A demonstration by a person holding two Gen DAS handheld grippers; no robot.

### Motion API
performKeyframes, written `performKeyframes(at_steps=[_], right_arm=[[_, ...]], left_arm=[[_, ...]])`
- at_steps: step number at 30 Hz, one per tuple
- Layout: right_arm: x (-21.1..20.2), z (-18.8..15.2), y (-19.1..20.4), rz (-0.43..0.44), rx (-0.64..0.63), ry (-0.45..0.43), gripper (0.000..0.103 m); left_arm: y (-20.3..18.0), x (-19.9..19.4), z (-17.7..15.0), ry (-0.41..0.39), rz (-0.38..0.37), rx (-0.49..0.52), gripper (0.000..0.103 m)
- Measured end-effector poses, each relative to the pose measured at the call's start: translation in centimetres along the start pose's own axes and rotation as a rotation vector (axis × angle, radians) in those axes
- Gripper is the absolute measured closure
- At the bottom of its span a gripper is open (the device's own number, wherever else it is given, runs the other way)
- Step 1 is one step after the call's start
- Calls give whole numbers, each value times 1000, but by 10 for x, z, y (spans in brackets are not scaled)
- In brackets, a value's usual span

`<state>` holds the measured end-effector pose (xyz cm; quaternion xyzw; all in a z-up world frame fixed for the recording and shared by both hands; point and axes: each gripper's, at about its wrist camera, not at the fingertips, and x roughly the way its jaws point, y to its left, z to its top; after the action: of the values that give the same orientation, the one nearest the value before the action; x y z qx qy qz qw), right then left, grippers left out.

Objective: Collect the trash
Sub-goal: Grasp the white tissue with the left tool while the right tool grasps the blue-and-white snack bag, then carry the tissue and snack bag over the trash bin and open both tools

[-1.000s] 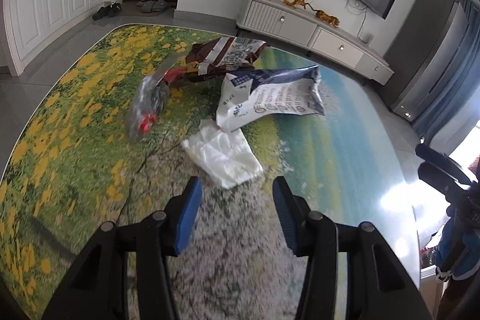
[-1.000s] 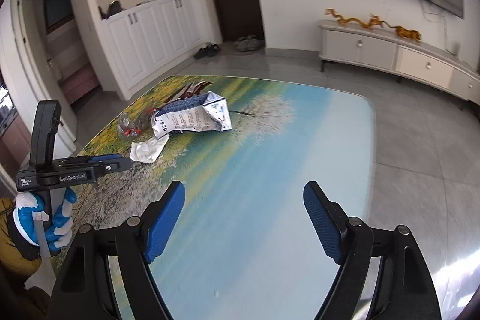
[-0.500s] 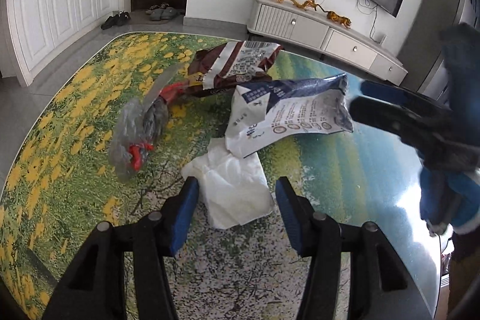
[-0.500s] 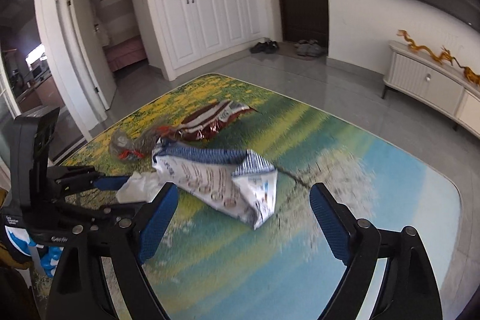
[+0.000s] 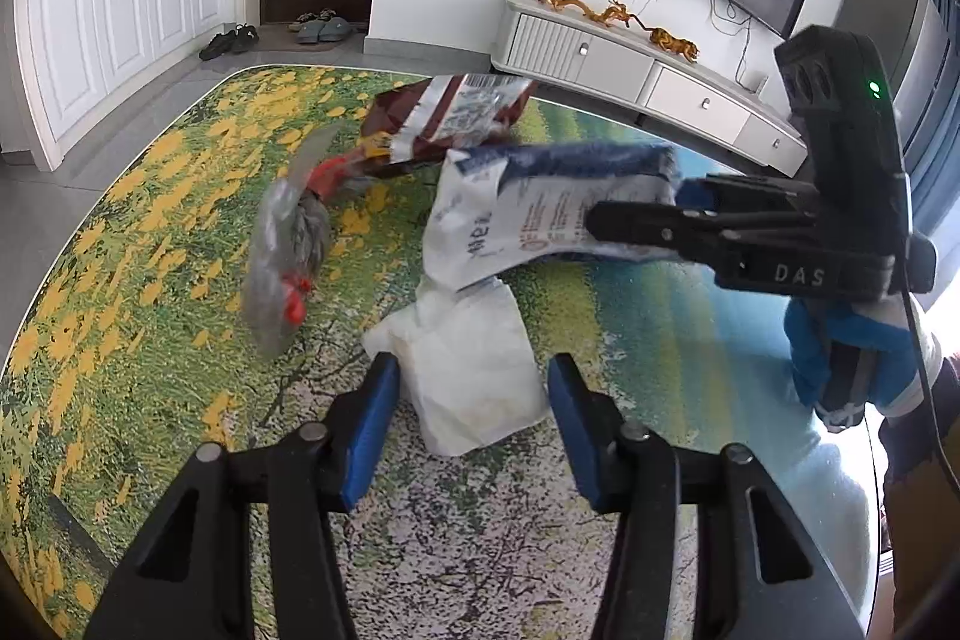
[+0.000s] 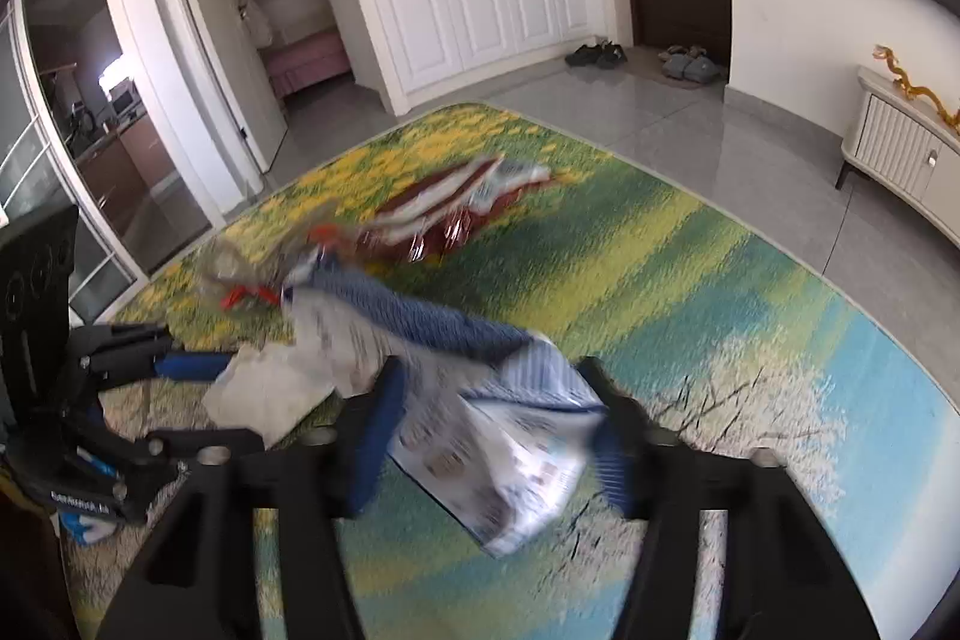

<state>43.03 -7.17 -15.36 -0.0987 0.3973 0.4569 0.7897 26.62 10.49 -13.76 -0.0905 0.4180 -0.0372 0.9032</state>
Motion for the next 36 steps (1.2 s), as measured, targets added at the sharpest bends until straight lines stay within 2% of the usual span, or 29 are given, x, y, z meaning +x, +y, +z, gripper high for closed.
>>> performKeyframes(at_steps=[2, 5, 12, 23, 36], right_arm=[[-3, -7, 3, -14, -10, 11, 71], [-16, -18, 6, -12, 12, 4, 76], [-51, -59, 19, -66, 93, -20, 78], [-120, -135, 63, -98, 257, -91, 79], [-178, -187, 122, -75, 362, -207, 80]], left_arm=[[0, -1, -1, -1, -2, 1, 61], [-1, -3, -4, -1, -11, 0, 72], [0, -11, -12, -4, -50, -12, 89], [-5, -52, -55, 8, -142, -35, 96], [-23, -133, -98, -49, -147, 14, 96]])
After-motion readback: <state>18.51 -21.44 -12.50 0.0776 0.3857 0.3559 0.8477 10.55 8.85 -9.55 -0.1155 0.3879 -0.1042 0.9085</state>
